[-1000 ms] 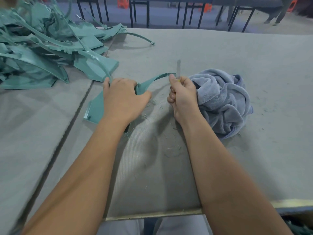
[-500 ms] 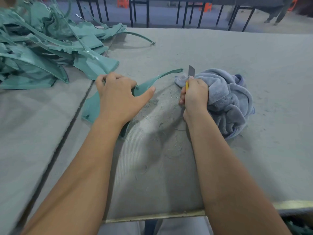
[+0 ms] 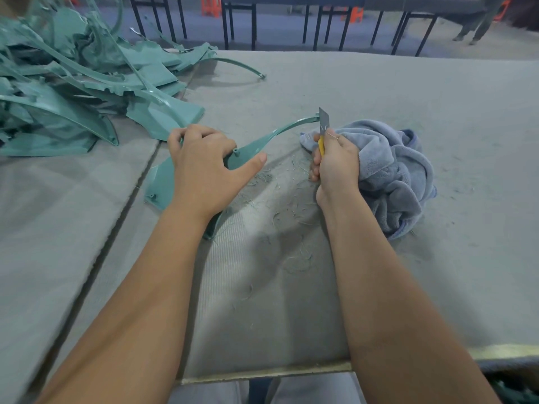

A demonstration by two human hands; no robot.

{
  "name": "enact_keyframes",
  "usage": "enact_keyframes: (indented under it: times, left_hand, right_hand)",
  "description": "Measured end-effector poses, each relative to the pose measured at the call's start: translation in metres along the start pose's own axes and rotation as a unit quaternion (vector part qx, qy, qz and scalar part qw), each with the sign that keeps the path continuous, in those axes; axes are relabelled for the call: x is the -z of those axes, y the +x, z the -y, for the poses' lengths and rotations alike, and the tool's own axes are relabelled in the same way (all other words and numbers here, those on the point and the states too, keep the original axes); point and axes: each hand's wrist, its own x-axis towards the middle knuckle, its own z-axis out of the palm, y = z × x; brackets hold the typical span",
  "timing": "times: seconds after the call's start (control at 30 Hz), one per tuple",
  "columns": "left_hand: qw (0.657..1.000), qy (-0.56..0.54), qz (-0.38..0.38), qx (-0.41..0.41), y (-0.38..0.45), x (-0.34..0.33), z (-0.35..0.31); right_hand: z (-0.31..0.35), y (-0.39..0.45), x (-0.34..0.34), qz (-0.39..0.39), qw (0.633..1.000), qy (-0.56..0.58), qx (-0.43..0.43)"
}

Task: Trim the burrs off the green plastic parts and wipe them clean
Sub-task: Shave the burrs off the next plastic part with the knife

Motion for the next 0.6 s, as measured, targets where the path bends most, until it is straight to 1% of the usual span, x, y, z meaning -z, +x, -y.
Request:
enact_keyframes:
  times: [0.13, 0.3, 0.37, 0.47, 0.53, 0.6]
  left_hand:
    - [1.0, 0.0, 0.008, -0.001, -0.0001, -0.0027, 0.0012]
    - [0.999, 0.011, 0.037, -0.003, 0.0008, -0.008, 0.0017]
    - [0.999, 0.011, 0.042, -0.003, 0.0011, -0.0086, 0.0017]
    - [1.0, 0.007, 0.029, 0.0, 0.0008, -0.0073, 0.0018]
    - [1.0, 0.006, 0.023, 0.002, 0.0004, -0.0063, 0.0021]
    - [1.0, 0.004, 0.019, 0.003, 0.0002, -0.0054, 0.0023]
  right_hand:
    - [0.0009, 0.0011, 0.0013, 0.017, 1.0, -0.01, -0.016]
    - [-0.0014, -0.0026, -0.0002, 0.071, 0.992, -0.107, -0.01]
    - [-0.0011, -0.0032, -0.0001, 0.062, 0.994, -0.094, -0.014]
    - [-0.0004, -0.0003, 0.0011, 0.012, 0.999, -0.019, -0.025]
    - [-0.0014, 0.0004, 0.001, -0.003, 1.0, -0.008, -0.021]
    - [-0.003, 0.0005, -0.0001, 0.0, 1.0, -0.012, -0.016]
